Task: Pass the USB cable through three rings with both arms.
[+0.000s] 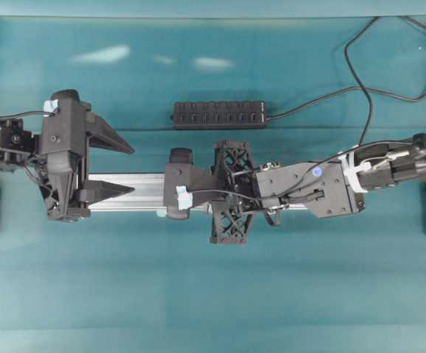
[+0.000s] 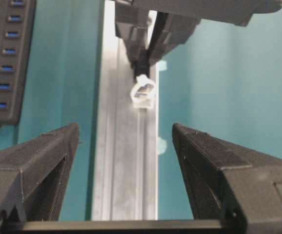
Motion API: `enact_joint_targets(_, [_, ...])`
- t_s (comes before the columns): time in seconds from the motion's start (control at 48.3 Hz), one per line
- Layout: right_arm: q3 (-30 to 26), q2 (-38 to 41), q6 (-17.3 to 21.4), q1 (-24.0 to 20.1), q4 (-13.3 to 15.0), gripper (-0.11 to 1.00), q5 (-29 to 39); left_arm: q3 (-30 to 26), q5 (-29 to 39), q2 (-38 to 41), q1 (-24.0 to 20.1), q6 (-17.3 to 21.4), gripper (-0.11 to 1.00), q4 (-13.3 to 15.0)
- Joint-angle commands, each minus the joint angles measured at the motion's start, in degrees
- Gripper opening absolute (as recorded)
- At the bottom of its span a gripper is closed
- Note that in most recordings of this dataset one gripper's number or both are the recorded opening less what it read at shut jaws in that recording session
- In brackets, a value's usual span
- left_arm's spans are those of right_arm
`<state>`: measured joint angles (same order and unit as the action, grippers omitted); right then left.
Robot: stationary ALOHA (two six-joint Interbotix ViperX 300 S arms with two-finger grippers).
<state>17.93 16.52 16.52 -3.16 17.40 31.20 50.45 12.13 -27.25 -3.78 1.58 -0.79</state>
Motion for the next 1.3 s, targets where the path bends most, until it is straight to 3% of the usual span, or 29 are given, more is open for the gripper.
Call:
enact_joint_targets(0.0, [-1.32, -0.53, -0.53, -1.85, -0.26, -0.07, -0.62, -0.70, -0.35, -0.62, 0.00, -0.09, 0.80, -0.09])
enact_joint_targets(0.311, [-2.90, -0.79, -0.97, -1.67, 0.00, -0.07, 2.46, -0.62, -0.26, -0.62, 0.09, -1.14, 0.80, -0.09])
enact_joint_targets(1.284, [-5.36, 0.88, -0.26, -1.05, -1.05, -0.07, 0.62, -0.53, -0.35, -0.35, 0.09, -1.85, 0.80, -0.09])
